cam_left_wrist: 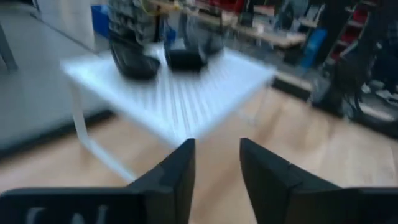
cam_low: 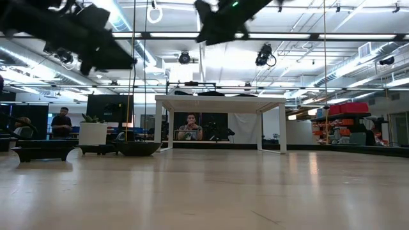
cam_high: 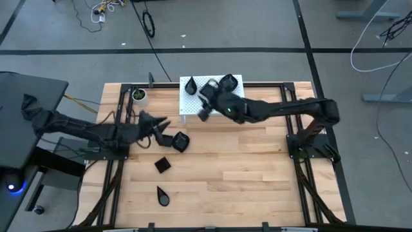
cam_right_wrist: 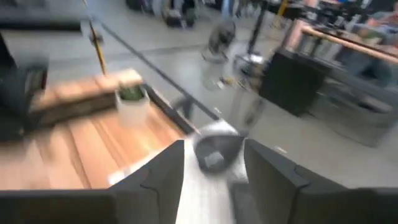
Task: Pick & Place Mini shaped plates
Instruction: Stack the black drop-shaped plate on top of the other black drop-shaped plate on the shelf
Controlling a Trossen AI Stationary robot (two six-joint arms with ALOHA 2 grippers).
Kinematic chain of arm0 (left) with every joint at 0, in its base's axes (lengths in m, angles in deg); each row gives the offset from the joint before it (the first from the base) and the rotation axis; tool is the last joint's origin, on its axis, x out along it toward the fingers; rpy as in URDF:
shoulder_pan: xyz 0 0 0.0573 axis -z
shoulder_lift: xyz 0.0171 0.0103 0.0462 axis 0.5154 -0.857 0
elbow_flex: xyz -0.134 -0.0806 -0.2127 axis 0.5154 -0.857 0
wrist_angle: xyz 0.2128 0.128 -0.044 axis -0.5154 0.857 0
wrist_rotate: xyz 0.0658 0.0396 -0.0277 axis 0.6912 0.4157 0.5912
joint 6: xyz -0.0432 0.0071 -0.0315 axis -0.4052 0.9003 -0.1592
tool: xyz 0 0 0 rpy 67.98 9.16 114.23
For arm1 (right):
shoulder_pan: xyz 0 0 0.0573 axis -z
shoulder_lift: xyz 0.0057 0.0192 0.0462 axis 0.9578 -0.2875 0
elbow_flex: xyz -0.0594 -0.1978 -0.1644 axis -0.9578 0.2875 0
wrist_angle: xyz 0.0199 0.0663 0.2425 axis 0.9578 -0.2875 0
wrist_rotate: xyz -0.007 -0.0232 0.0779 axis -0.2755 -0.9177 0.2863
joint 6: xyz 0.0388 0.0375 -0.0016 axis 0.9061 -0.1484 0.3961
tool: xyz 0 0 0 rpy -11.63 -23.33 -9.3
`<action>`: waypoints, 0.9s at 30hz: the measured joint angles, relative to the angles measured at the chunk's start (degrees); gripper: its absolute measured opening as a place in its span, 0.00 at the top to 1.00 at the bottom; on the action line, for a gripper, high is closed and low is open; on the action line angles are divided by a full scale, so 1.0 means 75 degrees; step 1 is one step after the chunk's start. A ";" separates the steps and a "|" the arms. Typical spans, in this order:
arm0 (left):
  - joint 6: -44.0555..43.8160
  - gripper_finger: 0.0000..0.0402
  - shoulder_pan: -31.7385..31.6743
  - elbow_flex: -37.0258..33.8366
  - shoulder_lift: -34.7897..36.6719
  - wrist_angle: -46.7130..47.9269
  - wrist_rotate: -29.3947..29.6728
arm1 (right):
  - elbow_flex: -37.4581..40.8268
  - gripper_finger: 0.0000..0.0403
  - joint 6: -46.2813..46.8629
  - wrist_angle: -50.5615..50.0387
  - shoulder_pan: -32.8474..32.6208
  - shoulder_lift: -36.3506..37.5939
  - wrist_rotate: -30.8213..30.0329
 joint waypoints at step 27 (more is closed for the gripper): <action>0.1314 0.97 -0.5464 0.4468 -0.5866 -0.0064 -0.5013 | 0.3923 0.77 0.2456 0.0932 -0.2393 0.1682 -0.1136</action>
